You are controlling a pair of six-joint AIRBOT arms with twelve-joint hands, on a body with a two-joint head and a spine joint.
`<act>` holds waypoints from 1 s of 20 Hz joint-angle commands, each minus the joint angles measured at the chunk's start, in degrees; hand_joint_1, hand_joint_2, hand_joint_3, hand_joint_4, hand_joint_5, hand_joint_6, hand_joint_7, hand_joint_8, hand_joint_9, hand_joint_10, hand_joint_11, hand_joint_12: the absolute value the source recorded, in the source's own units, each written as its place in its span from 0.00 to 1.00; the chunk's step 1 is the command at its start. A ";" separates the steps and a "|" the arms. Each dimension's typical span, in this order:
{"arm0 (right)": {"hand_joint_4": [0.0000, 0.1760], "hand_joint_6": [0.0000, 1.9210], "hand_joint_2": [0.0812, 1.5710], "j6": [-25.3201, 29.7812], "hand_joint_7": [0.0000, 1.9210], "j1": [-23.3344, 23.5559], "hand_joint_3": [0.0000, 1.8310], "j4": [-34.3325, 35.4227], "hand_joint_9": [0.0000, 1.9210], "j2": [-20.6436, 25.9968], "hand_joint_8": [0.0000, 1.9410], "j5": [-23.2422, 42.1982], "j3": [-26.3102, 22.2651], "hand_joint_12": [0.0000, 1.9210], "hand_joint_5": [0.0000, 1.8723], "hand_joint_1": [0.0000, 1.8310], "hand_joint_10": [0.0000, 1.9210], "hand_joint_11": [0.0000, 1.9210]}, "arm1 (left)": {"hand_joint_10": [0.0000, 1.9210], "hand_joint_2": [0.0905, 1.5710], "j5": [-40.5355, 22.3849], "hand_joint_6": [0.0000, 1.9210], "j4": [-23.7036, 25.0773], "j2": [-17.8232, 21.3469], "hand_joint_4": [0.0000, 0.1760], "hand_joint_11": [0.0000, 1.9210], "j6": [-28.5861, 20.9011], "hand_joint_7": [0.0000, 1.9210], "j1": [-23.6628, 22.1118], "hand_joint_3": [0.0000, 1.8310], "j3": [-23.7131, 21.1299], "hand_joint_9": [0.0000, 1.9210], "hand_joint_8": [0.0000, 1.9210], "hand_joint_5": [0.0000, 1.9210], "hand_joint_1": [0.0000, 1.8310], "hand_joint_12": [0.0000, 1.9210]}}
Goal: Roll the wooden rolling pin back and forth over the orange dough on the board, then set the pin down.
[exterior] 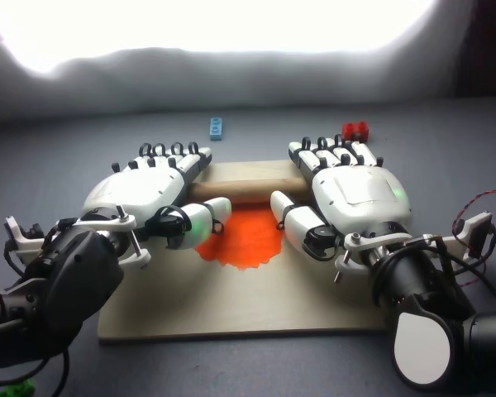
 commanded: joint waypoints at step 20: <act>0.00 0.00 0.91 0.23 0.18 -0.71 0.00 -7.31 0.16 2.08 0.00 -7.03 -4.18 0.42 0.17 0.00 0.01 0.00 | 0.00 0.93 -4.30 0.00 1.42 4.57 0.00 0.00 0.37 0.11 0.96 0.00 -6.31 0.10 0.00 0.09 0.00 0.11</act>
